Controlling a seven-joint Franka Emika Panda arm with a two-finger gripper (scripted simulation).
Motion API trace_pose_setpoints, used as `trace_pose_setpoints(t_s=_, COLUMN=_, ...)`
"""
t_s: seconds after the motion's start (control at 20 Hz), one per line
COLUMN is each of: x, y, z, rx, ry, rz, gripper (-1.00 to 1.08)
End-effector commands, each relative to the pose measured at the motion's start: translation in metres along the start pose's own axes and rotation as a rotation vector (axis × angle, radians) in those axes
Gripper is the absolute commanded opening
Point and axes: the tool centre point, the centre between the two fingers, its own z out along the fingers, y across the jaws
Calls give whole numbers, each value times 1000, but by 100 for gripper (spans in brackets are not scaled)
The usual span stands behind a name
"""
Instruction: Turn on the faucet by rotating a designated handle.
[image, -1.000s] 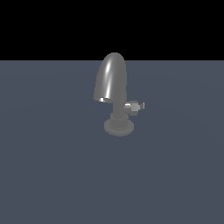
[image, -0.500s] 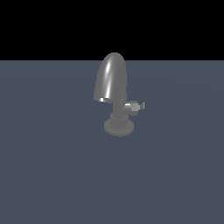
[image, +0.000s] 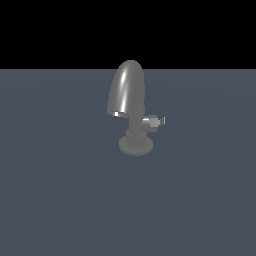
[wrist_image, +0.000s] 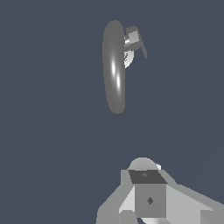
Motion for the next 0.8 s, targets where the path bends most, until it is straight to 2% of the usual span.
trace_pose_setpoints(t_s=0.0, x=13, y=-3, z=0, rx=20, ry=-42, rz=42, gripper=-100)
trace_pose_setpoints(t_s=0.75, x=94, y=-9, z=14, rx=150, ry=-309, rz=302, gripper=-100)
